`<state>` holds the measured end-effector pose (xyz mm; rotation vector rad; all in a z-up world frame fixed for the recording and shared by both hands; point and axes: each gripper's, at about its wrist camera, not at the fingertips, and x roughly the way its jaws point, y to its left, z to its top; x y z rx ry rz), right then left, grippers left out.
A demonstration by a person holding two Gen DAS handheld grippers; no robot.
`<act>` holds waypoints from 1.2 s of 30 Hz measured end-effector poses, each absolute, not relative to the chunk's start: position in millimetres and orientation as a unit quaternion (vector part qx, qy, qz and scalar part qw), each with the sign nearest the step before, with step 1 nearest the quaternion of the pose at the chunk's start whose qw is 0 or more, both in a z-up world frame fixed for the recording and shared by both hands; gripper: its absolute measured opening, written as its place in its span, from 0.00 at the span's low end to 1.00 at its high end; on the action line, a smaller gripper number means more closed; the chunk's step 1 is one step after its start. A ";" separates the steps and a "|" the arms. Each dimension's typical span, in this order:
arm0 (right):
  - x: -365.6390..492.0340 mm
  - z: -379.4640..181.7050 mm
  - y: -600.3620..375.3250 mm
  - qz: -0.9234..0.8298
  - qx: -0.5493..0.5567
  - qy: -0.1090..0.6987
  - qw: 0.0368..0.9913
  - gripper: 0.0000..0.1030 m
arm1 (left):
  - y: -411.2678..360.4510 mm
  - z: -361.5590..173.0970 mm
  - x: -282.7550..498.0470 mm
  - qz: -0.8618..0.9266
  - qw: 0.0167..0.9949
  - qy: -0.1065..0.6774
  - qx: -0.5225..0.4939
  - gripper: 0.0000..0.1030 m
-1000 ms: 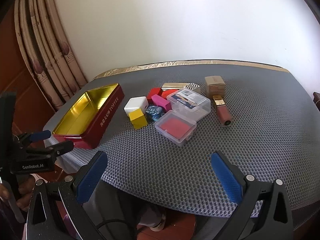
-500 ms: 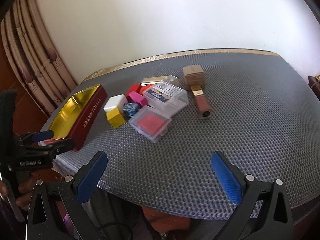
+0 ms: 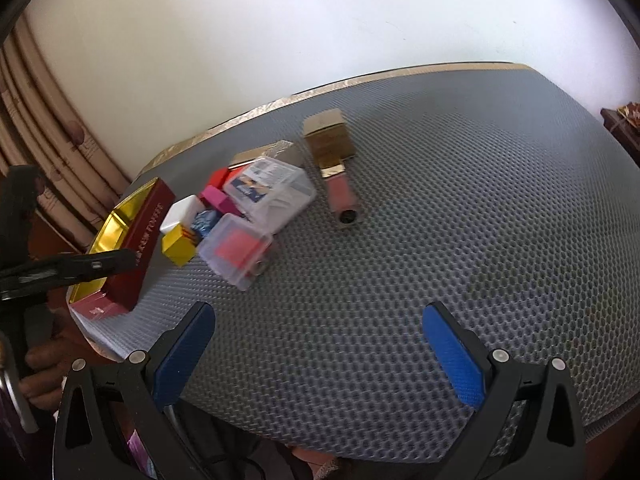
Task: Organize rigid objects
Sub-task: 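Reach left gripper toward clear red-filled box while right approaches lipstick tube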
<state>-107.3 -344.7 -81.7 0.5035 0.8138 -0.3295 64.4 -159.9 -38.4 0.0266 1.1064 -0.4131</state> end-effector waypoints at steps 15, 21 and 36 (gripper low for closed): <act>-122.0 -88.1 -373.9 -0.158 0.261 0.391 0.868 1.00 | -228.1 -61.5 84.6 -0.223 0.776 0.587 -0.059 0.99; -104.6 -77.5 -391.5 -0.138 0.221 0.407 0.875 1.00 | -240.5 -63.7 83.2 -0.204 0.786 0.583 -0.032 0.99; -118.7 -87.2 -444.4 -0.179 0.288 0.407 0.848 1.00 | -259.1 -92.5 109.5 -0.110 0.760 0.636 -0.077 0.99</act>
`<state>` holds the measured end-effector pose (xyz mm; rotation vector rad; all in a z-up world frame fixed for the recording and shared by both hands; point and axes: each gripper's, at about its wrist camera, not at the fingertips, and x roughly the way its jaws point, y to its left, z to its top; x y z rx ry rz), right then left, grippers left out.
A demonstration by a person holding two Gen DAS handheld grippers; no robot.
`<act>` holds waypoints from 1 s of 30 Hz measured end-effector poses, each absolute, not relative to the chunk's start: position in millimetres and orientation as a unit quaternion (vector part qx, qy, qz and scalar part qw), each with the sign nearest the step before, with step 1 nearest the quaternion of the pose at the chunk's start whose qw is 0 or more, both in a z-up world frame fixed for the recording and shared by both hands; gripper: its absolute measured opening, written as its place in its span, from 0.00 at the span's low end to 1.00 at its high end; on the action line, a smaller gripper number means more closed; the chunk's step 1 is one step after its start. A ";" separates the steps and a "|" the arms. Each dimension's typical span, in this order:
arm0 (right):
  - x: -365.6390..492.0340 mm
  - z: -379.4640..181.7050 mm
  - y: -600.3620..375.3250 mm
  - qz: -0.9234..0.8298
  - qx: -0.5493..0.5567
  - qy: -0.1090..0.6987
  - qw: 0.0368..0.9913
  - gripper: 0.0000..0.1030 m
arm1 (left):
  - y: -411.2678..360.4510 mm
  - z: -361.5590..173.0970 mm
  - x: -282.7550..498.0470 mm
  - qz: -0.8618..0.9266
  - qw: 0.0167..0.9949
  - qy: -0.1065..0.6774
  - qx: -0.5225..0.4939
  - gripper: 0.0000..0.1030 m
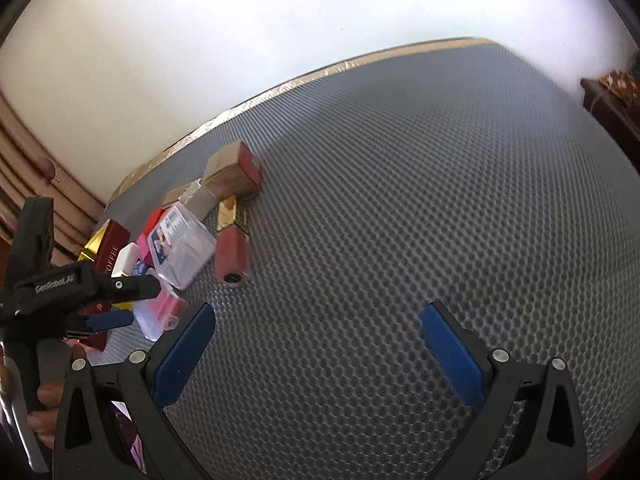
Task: Organize rigid objects
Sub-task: 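Reach left gripper toward clear red-filled box while right approaches lipstick tube, then grasp clear red-filled box with left gripper while right grasps lipstick tube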
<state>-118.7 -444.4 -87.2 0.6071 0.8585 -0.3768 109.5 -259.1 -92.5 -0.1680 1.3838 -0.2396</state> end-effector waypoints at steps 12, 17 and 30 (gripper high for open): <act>-127.5 -84.9 -447.4 -0.165 0.294 0.406 0.850 1.00 | -278.7 -106.3 120.6 -0.073 0.752 0.654 -0.046 0.90; -124.8 -83.5 -447.5 -0.163 0.294 0.407 0.849 1.00 | -261.8 -102.7 117.4 -0.098 0.750 0.652 -0.053 0.74; -91.6 -82.7 -429.4 -0.141 0.270 0.428 0.851 1.00 | -259.6 -103.3 136.0 -0.086 0.773 0.628 -0.023 0.63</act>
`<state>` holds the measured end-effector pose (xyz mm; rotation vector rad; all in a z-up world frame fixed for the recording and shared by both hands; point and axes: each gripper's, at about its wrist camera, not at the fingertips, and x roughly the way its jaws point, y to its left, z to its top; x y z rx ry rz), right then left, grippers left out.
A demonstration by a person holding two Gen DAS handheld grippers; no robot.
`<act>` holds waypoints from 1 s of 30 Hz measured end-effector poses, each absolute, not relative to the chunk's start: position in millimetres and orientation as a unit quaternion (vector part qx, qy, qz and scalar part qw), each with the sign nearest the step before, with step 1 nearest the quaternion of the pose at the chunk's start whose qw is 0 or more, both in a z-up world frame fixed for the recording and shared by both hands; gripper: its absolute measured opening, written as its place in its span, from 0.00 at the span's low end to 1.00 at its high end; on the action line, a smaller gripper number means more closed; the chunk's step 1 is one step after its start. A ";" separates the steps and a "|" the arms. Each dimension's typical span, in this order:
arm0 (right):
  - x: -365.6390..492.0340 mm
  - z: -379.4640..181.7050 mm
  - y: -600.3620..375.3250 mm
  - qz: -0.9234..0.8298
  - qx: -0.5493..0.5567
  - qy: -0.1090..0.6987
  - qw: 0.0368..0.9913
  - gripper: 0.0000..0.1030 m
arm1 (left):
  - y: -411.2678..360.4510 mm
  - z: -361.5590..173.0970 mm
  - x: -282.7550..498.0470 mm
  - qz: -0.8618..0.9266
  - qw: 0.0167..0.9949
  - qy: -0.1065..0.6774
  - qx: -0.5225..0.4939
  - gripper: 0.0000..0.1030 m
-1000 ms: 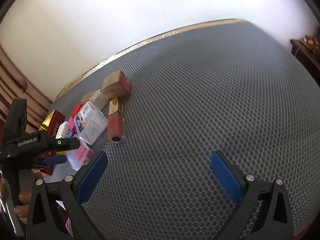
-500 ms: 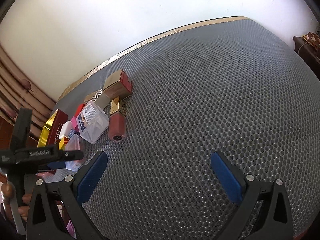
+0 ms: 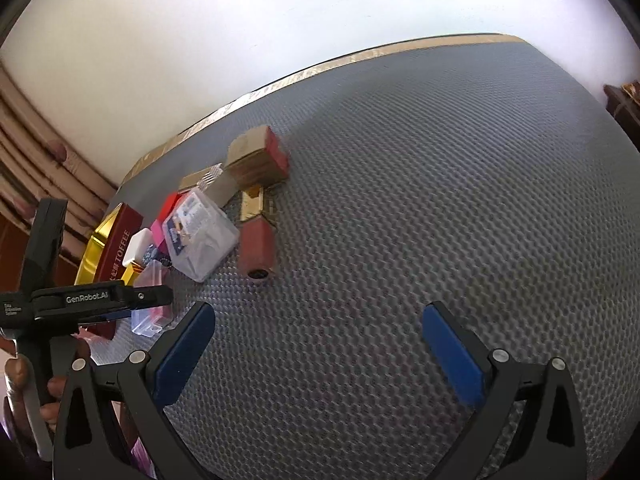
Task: Organize rigid objects
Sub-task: 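Grasp clear red-filled box with left gripper while right grasps lipstick tube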
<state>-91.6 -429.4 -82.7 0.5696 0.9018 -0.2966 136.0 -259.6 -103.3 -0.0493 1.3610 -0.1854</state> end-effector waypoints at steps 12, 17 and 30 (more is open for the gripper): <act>-32.6 -84.9 -413.6 -0.154 0.185 0.453 0.858 1.00 | -239.0 -95.7 105.5 -0.135 0.798 0.587 0.016 0.57; -8.3 -92.1 -403.1 -0.154 0.143 0.476 0.854 0.82 | -204.9 -88.4 85.1 -0.152 0.802 0.577 0.012 0.57; 21.4 -101.5 -377.1 -0.162 0.042 0.508 0.845 0.17 | -177.8 -53.0 63.6 -0.144 0.832 0.536 0.019 0.57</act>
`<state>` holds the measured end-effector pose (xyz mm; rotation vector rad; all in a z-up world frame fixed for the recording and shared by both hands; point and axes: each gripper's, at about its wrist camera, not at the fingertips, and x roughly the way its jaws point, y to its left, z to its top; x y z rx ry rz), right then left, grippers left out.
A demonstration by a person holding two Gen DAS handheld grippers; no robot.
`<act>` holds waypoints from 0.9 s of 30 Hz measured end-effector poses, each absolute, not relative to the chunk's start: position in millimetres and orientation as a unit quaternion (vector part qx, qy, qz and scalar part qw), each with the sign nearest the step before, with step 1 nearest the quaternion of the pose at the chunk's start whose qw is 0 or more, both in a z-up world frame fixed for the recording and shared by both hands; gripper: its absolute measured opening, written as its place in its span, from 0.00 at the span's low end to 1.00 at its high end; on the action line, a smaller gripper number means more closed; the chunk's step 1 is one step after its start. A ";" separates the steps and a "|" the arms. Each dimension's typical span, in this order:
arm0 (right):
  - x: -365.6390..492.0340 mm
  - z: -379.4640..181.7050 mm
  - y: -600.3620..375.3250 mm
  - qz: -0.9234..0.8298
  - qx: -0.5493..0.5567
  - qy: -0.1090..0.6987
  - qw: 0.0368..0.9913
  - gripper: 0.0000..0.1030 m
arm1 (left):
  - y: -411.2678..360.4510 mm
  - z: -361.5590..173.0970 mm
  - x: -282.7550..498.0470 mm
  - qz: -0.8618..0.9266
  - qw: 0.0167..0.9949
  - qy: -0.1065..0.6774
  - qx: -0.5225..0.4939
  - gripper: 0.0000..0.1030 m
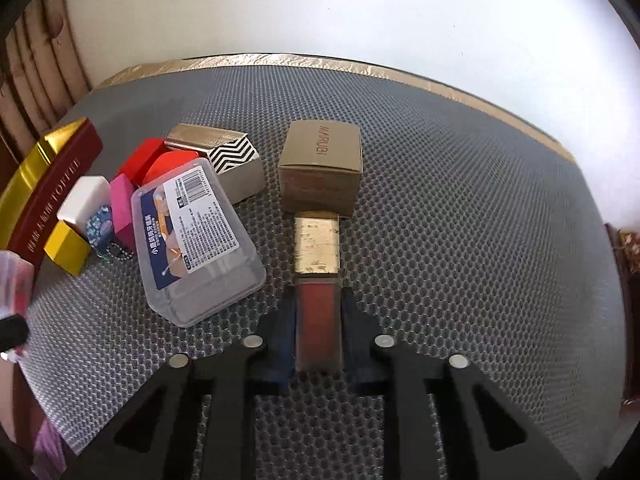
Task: Organize rigid objects
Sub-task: 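Grasp clear red-filled box with left gripper while right grasps lipstick tube, then lower clear box into tin with left gripper while right holds lipstick tube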
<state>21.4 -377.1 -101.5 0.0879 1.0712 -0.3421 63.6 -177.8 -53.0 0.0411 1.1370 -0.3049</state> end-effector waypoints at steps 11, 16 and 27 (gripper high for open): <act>-14.6 -90.1 -383.9 -0.138 0.124 0.501 0.845 0.17 | -146.2 -19.3 51.7 -0.117 0.859 0.499 0.019 0.57; -39.4 -77.5 -382.7 -0.126 0.172 0.489 0.846 0.17 | -115.2 0.0 60.8 -0.079 0.879 0.470 0.026 0.57; -60.9 -43.4 -379.0 -0.107 0.216 0.467 0.851 0.17 | -57.2 -9.1 105.3 0.007 0.887 0.457 0.060 0.57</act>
